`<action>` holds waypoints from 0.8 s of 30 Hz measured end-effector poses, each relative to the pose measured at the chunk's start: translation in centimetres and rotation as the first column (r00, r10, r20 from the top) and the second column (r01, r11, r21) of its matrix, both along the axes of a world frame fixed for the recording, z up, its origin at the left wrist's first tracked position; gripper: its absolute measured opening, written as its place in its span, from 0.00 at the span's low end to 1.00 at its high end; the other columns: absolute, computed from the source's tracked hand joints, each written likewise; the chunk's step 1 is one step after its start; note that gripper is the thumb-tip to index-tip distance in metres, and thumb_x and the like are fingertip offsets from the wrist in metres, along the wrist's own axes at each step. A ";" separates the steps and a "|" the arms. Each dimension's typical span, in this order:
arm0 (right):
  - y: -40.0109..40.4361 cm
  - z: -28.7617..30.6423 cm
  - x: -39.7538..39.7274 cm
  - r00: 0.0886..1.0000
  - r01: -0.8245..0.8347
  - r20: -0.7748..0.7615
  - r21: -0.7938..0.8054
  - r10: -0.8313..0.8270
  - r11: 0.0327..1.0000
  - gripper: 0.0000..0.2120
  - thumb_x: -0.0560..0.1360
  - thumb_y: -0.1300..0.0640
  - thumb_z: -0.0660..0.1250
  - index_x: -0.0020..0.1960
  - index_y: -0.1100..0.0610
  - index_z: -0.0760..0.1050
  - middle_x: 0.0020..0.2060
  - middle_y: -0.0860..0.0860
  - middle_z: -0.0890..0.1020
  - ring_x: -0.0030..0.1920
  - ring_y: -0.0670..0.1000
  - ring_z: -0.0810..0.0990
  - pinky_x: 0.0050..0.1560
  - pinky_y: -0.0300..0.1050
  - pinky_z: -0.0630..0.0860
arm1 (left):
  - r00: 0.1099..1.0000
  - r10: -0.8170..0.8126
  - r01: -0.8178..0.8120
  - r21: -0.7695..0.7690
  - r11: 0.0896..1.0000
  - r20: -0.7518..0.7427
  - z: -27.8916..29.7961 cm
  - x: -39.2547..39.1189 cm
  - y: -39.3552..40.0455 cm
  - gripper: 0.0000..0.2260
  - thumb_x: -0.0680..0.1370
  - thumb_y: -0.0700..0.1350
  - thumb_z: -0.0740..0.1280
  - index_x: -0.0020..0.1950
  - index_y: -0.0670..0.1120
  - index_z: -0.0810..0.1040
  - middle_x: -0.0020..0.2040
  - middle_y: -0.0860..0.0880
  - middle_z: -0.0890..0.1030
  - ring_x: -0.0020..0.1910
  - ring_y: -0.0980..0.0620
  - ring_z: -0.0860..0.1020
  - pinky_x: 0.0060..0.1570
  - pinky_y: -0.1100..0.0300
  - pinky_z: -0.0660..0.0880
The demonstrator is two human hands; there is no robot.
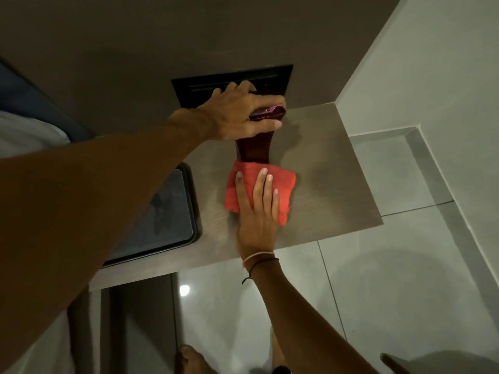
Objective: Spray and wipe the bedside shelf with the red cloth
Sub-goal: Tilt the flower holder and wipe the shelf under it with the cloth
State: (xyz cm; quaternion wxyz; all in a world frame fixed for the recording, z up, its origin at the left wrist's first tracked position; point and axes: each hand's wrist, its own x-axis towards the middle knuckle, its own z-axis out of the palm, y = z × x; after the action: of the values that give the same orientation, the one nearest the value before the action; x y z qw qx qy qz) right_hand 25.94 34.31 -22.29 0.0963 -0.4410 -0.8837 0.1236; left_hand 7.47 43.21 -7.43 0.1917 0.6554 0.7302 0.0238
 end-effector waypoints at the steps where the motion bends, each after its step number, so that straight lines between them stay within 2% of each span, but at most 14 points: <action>1: -0.2 -0.6 0.4 0.999 -0.006 0.037 0.015 0.005 1.000 0.28 0.81 0.50 0.49 0.81 0.49 0.55 0.80 0.61 0.57 0.80 0.63 0.54 0.77 0.64 0.61 | 1.000 0.000 0.000 0.002 1.000 0.009 0.1 0.0 0.1 0.25 0.79 0.66 0.58 0.76 0.67 0.63 0.76 0.38 0.65 0.73 0.35 0.66 0.70 0.33 0.61; 7: -1.8 -2.6 3.1 0.993 -0.094 0.085 0.200 0.078 0.975 0.23 0.84 0.54 0.56 0.79 0.50 0.60 0.78 0.61 0.63 0.78 0.62 0.61 0.73 0.63 0.67 | 0.999 -0.009 0.010 -0.015 1.000 0.033 0.1 -0.2 -0.1 0.26 0.77 0.68 0.56 0.75 0.68 0.63 0.74 0.38 0.67 0.73 0.34 0.65 0.69 0.31 0.61; 11: -1.9 -3.1 3.4 0.990 -0.127 0.084 0.192 0.113 0.973 0.25 0.82 0.53 0.62 0.78 0.51 0.63 0.77 0.60 0.65 0.77 0.62 0.63 0.71 0.62 0.70 | 0.999 -0.035 0.035 -0.003 0.999 -0.002 0.4 -0.2 0.1 0.27 0.76 0.69 0.55 0.75 0.67 0.63 0.74 0.37 0.66 0.72 0.34 0.65 0.68 0.32 0.62; 15: -1.1 -2.9 3.3 0.975 -0.188 0.131 0.050 0.180 0.981 0.30 0.78 0.53 0.67 0.78 0.52 0.63 0.77 0.61 0.64 0.78 0.62 0.62 0.74 0.63 0.66 | 0.997 -0.060 0.060 -0.005 0.998 -0.055 0.4 -0.5 0.4 0.30 0.75 0.70 0.54 0.77 0.67 0.60 0.75 0.37 0.64 0.73 0.34 0.65 0.69 0.33 0.63; 18: -1.4 -2.1 4.3 0.963 -0.230 0.143 -0.009 0.229 0.973 0.30 0.74 0.56 0.69 0.75 0.52 0.69 0.75 0.60 0.69 0.76 0.62 0.66 0.73 0.64 0.67 | 0.999 -0.038 0.038 -0.009 0.999 -0.038 0.3 -0.6 0.5 0.30 0.75 0.71 0.52 0.77 0.68 0.59 0.75 0.38 0.65 0.72 0.34 0.65 0.69 0.32 0.62; 20: -1.6 -1.1 4.8 0.961 -0.256 0.090 -0.069 0.262 0.964 0.27 0.74 0.59 0.67 0.73 0.53 0.73 0.72 0.59 0.73 0.74 0.61 0.70 0.74 0.62 0.67 | 0.999 -0.026 0.026 -0.009 1.000 -0.035 0.2 -0.8 0.4 0.30 0.75 0.71 0.52 0.77 0.68 0.59 0.75 0.38 0.65 0.72 0.34 0.65 0.69 0.32 0.62; 22: -1.2 0.2 5.4 0.962 -0.264 0.022 -0.173 0.272 0.949 0.22 0.74 0.59 0.66 0.69 0.54 0.77 0.65 0.57 0.82 0.68 0.59 0.78 0.73 0.59 0.69 | 0.999 -0.026 0.026 -0.009 1.000 -0.035 0.1 -0.7 0.4 0.30 0.76 0.70 0.54 0.78 0.68 0.59 0.75 0.38 0.65 0.72 0.34 0.65 0.69 0.32 0.62; 24: -0.4 1.7 6.4 0.977 -0.211 -0.073 -0.339 0.199 0.917 0.18 0.75 0.54 0.65 0.64 0.52 0.79 0.53 0.54 0.86 0.56 0.57 0.83 0.64 0.55 0.77 | 0.998 -0.028 0.028 0.000 1.000 -0.048 -0.1 -0.5 0.3 0.28 0.78 0.69 0.55 0.78 0.67 0.59 0.76 0.37 0.64 0.73 0.34 0.65 0.69 0.33 0.62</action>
State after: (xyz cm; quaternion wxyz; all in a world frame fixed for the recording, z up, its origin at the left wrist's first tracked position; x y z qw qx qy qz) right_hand 32.29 33.92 -20.61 0.0202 -0.3537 -0.8877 0.2941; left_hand 6.97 43.48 -7.50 0.1740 0.6661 0.7252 0.0055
